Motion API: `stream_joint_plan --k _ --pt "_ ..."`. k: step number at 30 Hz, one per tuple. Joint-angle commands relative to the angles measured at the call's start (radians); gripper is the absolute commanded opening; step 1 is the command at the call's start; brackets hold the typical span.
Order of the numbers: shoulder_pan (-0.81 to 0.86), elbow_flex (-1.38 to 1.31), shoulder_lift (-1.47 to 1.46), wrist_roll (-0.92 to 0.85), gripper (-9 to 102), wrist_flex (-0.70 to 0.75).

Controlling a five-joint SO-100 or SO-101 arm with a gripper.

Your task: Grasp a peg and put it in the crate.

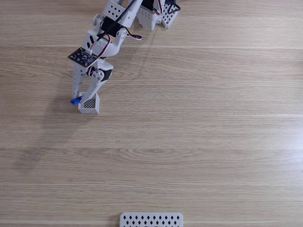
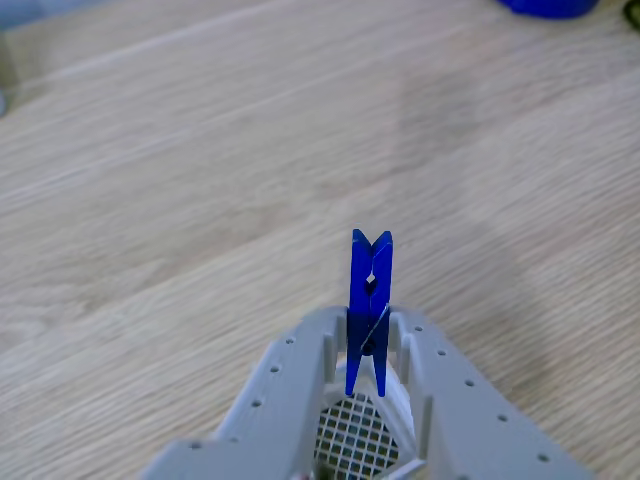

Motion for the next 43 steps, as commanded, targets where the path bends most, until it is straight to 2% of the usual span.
stream_joint_plan --k 1,8,15,18,22,27,30,43 --pt "0.015 -0.032 0.025 0.009 0 0.002" --pt "0.020 -0.035 0.025 0.009 1 0.005" --pt "0.020 -0.037 0.025 0.009 19 0.011" --pt "0.017 -0.038 0.025 0.009 22 0.005" --pt "0.017 -0.038 0.032 0.009 18 0.014" --pt "0.012 -0.026 0.067 0.011 -4 0.017" --pt "0.012 -0.028 0.069 0.009 1 0.017" --pt "0.012 -0.028 0.074 0.003 -1 0.017"
